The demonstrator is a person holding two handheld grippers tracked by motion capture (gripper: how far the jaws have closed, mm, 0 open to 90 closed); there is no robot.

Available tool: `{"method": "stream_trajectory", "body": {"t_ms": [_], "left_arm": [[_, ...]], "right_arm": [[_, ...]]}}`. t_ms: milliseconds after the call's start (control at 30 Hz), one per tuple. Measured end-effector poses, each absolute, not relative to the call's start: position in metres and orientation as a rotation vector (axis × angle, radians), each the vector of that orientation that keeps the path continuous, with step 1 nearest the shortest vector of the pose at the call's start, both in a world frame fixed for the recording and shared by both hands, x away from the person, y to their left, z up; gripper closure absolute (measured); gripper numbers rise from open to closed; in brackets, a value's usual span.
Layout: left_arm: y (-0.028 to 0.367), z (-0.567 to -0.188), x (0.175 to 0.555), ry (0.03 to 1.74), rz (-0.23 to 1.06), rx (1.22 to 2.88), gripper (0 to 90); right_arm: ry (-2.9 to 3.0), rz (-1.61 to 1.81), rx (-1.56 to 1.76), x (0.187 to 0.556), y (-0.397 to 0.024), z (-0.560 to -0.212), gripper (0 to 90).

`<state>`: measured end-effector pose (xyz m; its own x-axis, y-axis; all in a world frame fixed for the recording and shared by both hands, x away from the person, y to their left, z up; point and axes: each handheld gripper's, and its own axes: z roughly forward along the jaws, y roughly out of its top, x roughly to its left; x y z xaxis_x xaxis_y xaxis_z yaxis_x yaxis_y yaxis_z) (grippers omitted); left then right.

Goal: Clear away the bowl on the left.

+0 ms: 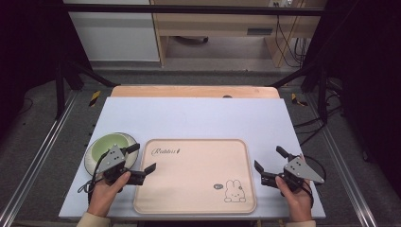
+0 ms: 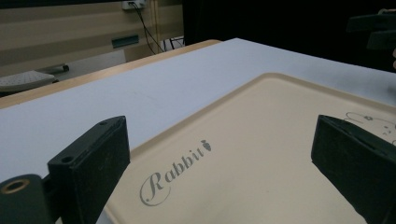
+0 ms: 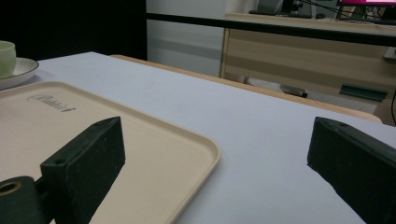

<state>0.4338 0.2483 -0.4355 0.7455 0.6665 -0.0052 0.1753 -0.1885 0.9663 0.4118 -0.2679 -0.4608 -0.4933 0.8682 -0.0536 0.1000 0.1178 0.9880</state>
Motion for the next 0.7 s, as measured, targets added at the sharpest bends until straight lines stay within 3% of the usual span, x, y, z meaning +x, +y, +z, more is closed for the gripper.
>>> {"method": "stream_trajectory", "body": {"t_ms": [233,433,700], "left_arm": [[0.256,-0.414,0.437,0.705,0.555,1.722,4.6],[0.283,-0.38,0.467,0.778,0.605,1.712,5.5],[0.319,-0.374,0.473,0.913,0.71,1.714,6.1]], "right_arm": [[1.705,1.439,0.949,0.411,-0.269,-0.46,4.2],[1.702,1.434,0.954,0.412,-0.268,-0.46,4.2],[1.716,1.426,0.947,0.412,-0.266,-0.46,4.2]]}}
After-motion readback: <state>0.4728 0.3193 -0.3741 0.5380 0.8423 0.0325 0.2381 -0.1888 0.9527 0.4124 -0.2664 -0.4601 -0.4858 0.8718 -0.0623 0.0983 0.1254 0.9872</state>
